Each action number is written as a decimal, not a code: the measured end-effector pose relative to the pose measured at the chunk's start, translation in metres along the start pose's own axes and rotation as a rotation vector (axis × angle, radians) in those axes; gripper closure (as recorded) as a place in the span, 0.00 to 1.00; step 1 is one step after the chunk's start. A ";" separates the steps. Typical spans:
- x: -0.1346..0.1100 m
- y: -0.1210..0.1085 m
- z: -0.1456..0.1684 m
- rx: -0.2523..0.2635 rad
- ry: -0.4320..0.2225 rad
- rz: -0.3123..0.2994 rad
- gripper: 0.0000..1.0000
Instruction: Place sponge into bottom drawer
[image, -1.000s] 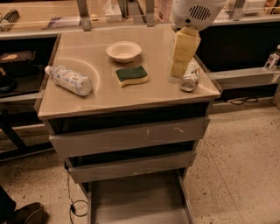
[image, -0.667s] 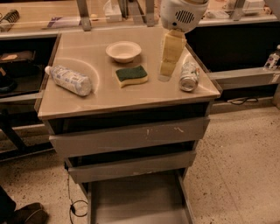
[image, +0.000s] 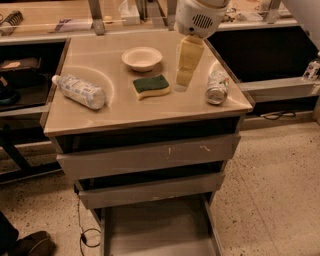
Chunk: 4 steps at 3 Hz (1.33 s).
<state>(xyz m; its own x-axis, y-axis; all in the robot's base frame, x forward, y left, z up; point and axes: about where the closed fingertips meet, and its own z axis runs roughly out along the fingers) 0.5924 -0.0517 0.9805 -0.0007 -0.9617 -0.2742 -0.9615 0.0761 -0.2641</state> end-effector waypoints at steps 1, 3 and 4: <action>-0.016 -0.015 0.029 -0.045 -0.022 -0.014 0.00; -0.028 -0.034 0.083 -0.111 -0.042 -0.034 0.00; -0.028 -0.043 0.102 -0.126 -0.037 -0.049 0.00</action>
Offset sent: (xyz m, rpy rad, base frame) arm 0.0572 0.0514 -0.0635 0.0200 0.1308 0.0911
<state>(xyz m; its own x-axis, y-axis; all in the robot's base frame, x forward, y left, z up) 0.6614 -0.0013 0.9049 0.0552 -0.9530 -0.2980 -0.9871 -0.0071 -0.1601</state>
